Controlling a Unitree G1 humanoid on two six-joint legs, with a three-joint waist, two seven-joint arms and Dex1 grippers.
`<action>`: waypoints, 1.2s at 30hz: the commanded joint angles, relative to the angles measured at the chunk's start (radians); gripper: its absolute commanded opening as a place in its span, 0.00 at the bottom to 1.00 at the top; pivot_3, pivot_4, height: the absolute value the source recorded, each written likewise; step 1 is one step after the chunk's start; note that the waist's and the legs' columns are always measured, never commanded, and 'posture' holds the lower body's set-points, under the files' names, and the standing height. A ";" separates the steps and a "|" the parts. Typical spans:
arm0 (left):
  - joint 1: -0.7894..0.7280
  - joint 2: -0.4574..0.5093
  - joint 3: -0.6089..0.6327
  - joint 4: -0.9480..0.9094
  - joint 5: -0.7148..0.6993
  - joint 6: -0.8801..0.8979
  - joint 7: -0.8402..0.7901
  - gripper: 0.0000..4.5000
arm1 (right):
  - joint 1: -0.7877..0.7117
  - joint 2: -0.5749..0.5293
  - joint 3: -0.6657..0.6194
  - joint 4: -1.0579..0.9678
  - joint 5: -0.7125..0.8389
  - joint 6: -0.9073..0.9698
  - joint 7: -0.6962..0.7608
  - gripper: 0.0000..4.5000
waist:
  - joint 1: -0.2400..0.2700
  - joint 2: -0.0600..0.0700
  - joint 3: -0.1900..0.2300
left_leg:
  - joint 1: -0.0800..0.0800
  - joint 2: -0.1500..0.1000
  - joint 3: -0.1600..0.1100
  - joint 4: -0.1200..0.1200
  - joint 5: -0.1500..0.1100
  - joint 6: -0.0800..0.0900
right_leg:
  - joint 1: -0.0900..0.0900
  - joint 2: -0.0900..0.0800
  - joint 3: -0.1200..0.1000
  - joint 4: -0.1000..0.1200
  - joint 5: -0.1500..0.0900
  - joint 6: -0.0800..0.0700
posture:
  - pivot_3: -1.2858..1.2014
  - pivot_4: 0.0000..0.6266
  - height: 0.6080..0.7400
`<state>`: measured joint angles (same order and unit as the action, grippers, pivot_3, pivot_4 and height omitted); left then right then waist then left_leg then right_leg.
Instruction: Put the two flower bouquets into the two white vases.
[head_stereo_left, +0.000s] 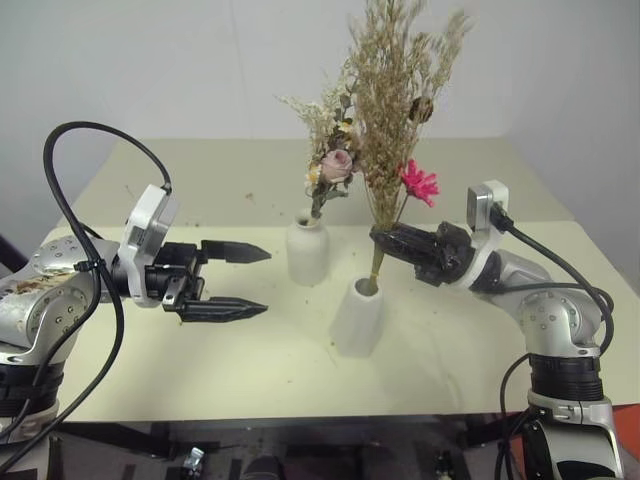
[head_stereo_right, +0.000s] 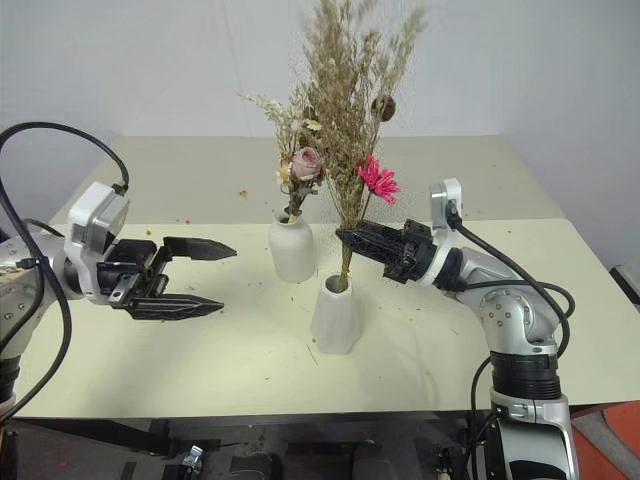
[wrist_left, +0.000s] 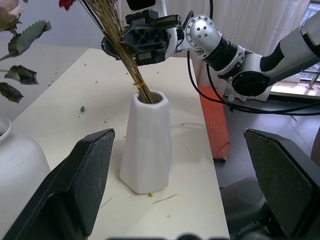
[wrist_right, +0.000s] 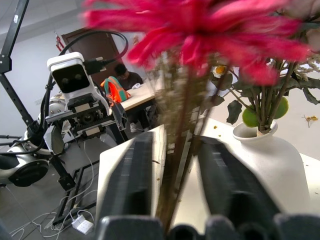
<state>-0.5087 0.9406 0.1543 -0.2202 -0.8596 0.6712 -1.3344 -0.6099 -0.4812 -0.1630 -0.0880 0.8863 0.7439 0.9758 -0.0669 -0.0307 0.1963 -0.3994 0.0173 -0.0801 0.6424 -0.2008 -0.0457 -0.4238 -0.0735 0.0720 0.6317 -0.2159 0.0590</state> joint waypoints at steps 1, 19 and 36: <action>0.000 0.021 0.038 -0.021 -0.003 0.002 0.006 1.00 | -0.006 -0.014 -0.028 -0.004 0.021 -0.017 0.027 0.64 | 0.000 0.000 0.000 | 0.000 0.000 0.000 0.000 0.000 0.000 | 0.000 0.000 0.000 0.000 0.000 0.000 | 0.52 0.24 1.00; -0.023 0.009 0.025 0.004 0.014 -0.009 0.009 1.00 | -0.001 -0.124 0.008 0.040 0.023 0.058 0.145 1.00 | -0.001 0.000 0.000 | 0.000 0.000 0.000 0.000 0.000 0.000 | 0.000 0.000 0.000 0.000 0.000 0.000 | 0.52 0.24 1.00; -0.005 0.002 0.038 -0.006 0.027 -0.008 0.014 1.00 | -0.090 -0.139 -0.007 0.061 0.122 0.087 0.309 1.00 | 0.002 0.000 0.000 | 0.000 0.000 0.000 0.000 0.000 0.000 | 0.000 0.000 0.000 0.000 0.000 0.000 | 0.52 0.24 1.00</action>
<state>-0.5089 0.9385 0.1614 -0.2036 -0.8262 0.6768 -1.3215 -0.6894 -0.6056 -0.1350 -0.0074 0.9724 0.8220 1.2626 -0.0644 -0.0308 0.1963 -0.3995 0.0172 -0.0802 0.6426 -0.2008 -0.0457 -0.4237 -0.0737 0.0716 0.6317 -0.2159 0.0591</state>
